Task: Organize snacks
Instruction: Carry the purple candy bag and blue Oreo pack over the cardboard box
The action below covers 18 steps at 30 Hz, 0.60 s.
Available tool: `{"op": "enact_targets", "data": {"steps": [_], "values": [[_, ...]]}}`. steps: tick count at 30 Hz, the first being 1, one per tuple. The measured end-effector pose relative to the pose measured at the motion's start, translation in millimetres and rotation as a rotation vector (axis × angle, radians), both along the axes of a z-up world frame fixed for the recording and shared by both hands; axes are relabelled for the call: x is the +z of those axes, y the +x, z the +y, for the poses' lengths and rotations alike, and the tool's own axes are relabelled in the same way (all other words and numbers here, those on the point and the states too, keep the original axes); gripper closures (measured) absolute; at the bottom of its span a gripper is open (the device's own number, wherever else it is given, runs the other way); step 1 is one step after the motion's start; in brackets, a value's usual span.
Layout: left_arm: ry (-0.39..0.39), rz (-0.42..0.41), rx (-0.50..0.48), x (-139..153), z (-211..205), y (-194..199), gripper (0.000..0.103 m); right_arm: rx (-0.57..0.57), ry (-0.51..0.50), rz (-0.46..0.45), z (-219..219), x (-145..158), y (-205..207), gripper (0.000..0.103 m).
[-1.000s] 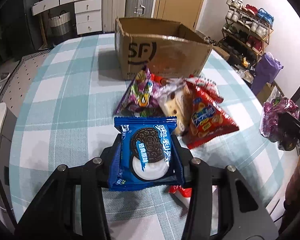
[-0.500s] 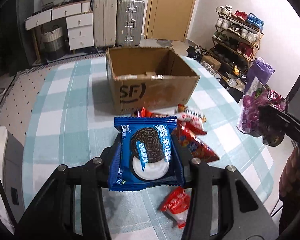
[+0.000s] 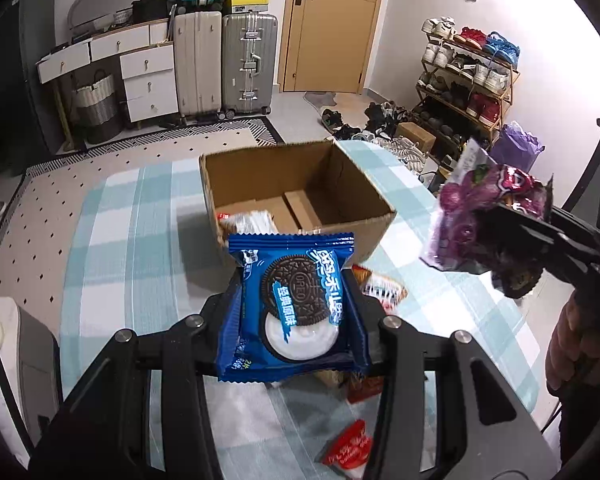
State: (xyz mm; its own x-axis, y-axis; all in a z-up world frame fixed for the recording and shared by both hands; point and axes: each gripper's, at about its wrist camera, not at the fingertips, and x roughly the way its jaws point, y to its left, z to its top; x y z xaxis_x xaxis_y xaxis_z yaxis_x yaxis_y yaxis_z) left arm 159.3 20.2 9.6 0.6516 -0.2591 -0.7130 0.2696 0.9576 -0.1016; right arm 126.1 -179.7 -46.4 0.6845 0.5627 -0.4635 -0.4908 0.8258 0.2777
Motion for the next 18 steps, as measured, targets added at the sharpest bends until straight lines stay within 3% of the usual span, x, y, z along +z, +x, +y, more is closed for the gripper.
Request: {"op": "enact_targets", "data": {"steps": [18], "values": [[0.015, 0.023, 0.023, 5.7, -19.5, 93.6, 0.061, -0.006, -0.038, 0.054, 17.7, 1.4, 112.9, 0.068]]}}
